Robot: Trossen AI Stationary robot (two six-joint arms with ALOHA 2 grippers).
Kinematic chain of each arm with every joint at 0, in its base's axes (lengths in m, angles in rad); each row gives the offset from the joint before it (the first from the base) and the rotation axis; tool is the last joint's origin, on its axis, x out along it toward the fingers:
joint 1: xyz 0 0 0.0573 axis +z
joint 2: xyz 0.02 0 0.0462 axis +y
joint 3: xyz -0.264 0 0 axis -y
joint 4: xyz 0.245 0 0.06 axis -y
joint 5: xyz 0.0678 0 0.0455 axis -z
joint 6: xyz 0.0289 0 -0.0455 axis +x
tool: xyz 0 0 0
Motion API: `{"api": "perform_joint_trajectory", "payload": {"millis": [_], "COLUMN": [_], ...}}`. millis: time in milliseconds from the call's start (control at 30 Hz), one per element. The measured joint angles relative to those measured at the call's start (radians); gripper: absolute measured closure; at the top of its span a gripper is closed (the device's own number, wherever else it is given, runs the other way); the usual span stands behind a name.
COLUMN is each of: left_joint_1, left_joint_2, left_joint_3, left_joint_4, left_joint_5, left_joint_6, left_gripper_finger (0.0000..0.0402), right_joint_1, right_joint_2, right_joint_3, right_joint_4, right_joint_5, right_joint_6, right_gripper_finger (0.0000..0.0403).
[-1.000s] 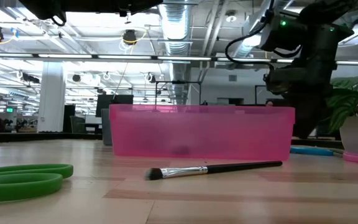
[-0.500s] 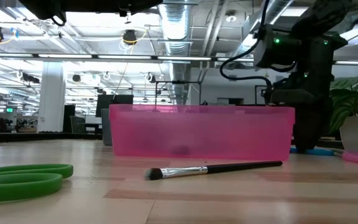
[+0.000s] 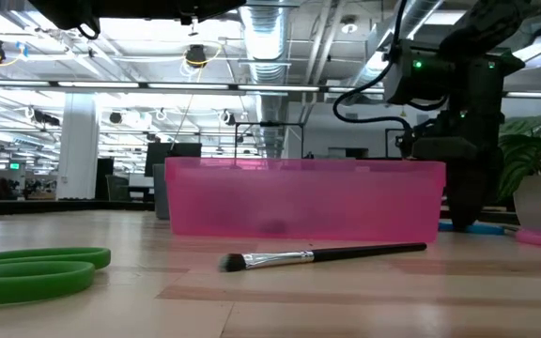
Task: Pick & Place Paint Supplies
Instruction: Put the blue scissors into the black bin
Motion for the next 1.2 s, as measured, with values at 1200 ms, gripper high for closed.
{"api": "perform_joint_trajectory", "payload": {"millis": [1200], "left_joint_1": [0.0], "left_joint_2": [0.0], "left_joint_3": [0.0], "left_joint_4": [0.0], "left_joint_5": [-0.004], "left_joint_6": [0.0], "left_gripper_finger": [0.0289], "right_joint_1": [0.001], "right_joint_2": [-0.216], "right_joint_3": [0.011], "right_joint_4": [-0.093], "right_joint_5": [0.132], "right_joint_6": [-0.056], "right_gripper_finger": [0.0403]}}
